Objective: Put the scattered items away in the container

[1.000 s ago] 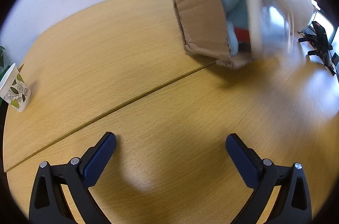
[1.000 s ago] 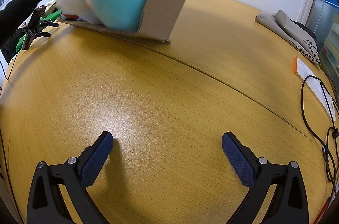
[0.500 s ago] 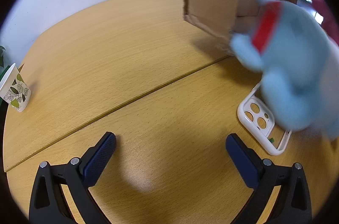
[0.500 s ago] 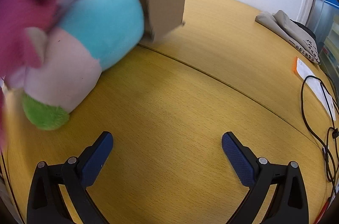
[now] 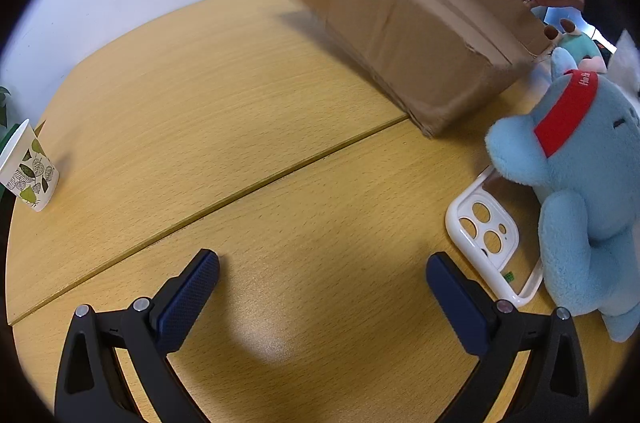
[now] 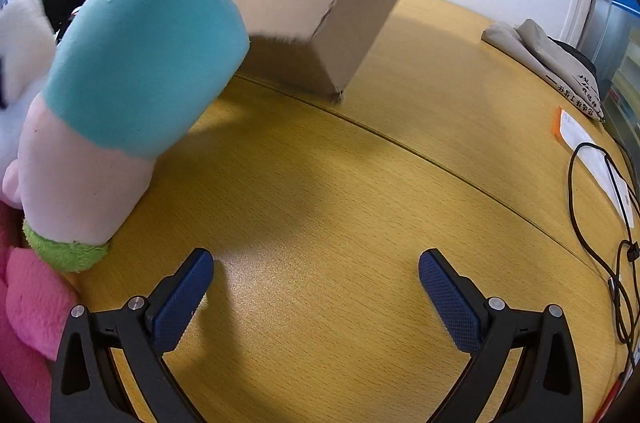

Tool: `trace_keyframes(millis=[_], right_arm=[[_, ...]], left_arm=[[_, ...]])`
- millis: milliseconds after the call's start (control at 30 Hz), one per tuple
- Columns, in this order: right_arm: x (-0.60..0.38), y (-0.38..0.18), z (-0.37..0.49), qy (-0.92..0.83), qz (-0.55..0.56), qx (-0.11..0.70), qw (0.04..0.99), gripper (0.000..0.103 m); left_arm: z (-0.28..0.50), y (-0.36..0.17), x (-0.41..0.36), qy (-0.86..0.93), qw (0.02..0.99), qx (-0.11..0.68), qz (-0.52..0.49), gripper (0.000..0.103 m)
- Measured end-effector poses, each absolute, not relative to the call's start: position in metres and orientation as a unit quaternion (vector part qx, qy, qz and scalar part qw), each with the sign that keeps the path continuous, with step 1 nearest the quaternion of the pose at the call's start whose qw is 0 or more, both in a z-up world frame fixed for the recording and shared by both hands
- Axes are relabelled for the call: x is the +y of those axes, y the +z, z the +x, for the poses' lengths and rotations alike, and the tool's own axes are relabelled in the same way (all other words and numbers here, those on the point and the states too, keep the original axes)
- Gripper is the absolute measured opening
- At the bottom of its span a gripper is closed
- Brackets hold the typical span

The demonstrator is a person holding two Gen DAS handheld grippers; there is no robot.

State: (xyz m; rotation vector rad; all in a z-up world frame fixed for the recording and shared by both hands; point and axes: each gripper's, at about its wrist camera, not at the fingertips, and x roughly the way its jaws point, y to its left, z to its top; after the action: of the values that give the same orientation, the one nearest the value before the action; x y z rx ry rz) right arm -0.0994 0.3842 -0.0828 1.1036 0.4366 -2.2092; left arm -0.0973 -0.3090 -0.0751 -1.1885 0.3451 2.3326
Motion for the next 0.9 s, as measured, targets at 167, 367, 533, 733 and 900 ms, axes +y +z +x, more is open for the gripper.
trace_keyframes(millis=[167, 367, 533, 733, 900], right_arm=[[0.3838, -0.0825, -0.0996, -0.837, 0.418, 0.165, 0.312, 0.103], [0.3837, -0.0825, -0.0996, -0.837, 0.418, 0.165, 0.312, 0.103], [0.3835, -0.0825, -0.0995, -0.837, 0.418, 0.165, 0.312, 0.103], [0.3835, -0.0824, -0.0996, -0.837, 0.418, 0.165, 0.312, 0.103], [0.3833, -0.0823, -0.0996, -0.837, 0.418, 0.165, 0.312, 0.103]], left_arm=[[-0.0959, -0.0753, -0.3116, 0.856, 0.248, 0.127, -0.436, 0.103], [-0.0963, -0.0752, -0.3108, 0.856, 0.248, 0.127, -0.436, 0.103], [-0.0966, -0.0751, -0.3095, 0.856, 0.248, 0.126, -0.436, 0.103], [-0.0968, -0.075, -0.3094, 0.856, 0.247, 0.126, -0.436, 0.103], [-0.0968, -0.0749, -0.3096, 0.856, 0.247, 0.126, -0.436, 0.103]])
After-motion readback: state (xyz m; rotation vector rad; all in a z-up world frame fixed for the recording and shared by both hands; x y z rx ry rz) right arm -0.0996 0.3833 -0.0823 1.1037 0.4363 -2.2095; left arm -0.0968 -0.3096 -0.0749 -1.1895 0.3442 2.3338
